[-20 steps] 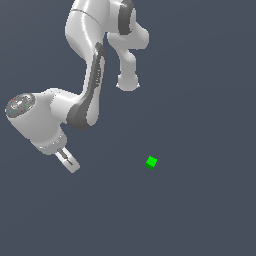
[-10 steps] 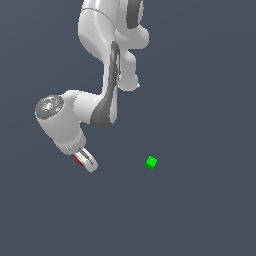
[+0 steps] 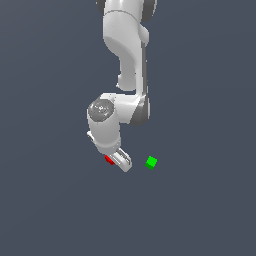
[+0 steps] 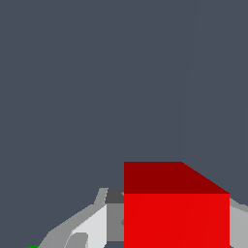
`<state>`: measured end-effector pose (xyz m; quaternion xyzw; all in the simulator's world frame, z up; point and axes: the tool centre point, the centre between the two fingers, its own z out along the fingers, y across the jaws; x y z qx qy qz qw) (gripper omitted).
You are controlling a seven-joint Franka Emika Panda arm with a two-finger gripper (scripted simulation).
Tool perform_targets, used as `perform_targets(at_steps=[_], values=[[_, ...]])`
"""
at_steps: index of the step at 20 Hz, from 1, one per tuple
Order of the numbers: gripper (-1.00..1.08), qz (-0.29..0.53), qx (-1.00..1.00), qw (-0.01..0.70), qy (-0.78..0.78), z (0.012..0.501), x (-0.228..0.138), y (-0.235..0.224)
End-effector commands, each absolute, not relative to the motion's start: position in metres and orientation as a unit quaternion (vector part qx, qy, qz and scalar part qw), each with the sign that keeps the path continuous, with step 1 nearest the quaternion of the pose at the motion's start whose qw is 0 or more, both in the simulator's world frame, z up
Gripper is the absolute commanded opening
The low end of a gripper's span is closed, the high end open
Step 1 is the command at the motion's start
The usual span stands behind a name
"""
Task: Stack the red cube on top of the green cube.
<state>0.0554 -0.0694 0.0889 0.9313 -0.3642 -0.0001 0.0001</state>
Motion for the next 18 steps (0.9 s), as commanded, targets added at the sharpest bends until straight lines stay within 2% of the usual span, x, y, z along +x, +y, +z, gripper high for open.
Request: perform_targets(at_steps=[1,10,18], values=[[-1.00,0.000,0.931,0.000,-0.364,0.084,0.053,-0.038],[-1.00,0.000,0.931,0.000,-0.364,0.068,0.048,0.065],[-1.00,0.000,0.931,0.000,-0.365,0.060,0.048,0.109]])
